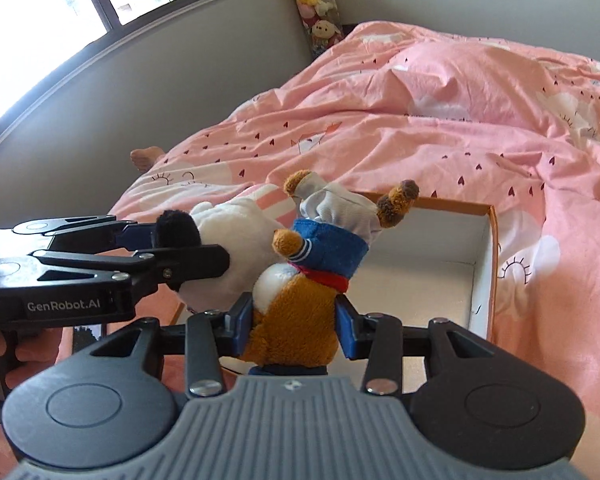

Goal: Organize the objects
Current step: 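Lift both plushes and carry them over the orange box, then lower both plushes into the orange box and open both tools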

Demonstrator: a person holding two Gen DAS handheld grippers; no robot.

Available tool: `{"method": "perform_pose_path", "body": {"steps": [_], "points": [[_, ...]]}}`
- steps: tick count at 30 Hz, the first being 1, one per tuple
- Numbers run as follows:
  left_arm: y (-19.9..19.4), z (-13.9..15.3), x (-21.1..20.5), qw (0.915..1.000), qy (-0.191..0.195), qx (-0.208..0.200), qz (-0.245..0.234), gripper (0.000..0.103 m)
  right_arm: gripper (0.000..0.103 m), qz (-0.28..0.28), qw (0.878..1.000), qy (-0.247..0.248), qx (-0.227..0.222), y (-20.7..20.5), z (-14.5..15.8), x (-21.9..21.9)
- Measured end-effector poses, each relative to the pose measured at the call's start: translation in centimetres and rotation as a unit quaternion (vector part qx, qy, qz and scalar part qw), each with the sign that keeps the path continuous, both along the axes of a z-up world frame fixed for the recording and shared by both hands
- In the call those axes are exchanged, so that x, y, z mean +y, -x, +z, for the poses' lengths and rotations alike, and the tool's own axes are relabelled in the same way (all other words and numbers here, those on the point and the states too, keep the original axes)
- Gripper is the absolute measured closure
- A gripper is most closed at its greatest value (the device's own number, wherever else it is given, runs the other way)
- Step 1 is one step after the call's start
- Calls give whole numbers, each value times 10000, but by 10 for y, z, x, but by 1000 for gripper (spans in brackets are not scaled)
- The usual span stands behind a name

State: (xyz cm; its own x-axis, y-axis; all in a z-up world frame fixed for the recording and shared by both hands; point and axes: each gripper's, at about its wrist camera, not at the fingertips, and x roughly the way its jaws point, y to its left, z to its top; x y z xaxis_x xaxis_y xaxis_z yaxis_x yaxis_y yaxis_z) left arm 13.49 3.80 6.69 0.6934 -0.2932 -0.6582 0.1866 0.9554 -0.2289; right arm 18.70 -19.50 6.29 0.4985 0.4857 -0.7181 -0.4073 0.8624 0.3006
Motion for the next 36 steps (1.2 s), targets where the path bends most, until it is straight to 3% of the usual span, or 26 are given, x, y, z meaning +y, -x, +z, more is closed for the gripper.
{"method": "perform_pose_path", "body": {"steps": [5, 10, 15, 23, 29, 36], "points": [[-16, -45, 7, 9986, 61, 503, 143, 44, 58, 68, 9973, 0, 734, -30, -46, 4], [-21, -72, 10, 9967, 68, 783, 199, 44, 58, 95, 9901, -126, 1391, -49, -84, 3], [-20, -86, 2, 9960, -113, 879, 142, 44, 58, 143, 9891, 34, 1465, -61, -95, 4], [-16, -99, -14, 9949, -555, 847, -18, 44, 58, 633, 9811, 841, 1624, -76, -124, 27], [-12, -101, -21, 9936, -791, 795, -165, 40, 58, 1174, 9744, 945, 1666, -82, -129, 33], [-6, -100, -23, 9940, -812, 713, -157, 34, 58, 1686, 9633, 1073, 1794, -83, -126, 34]]}}
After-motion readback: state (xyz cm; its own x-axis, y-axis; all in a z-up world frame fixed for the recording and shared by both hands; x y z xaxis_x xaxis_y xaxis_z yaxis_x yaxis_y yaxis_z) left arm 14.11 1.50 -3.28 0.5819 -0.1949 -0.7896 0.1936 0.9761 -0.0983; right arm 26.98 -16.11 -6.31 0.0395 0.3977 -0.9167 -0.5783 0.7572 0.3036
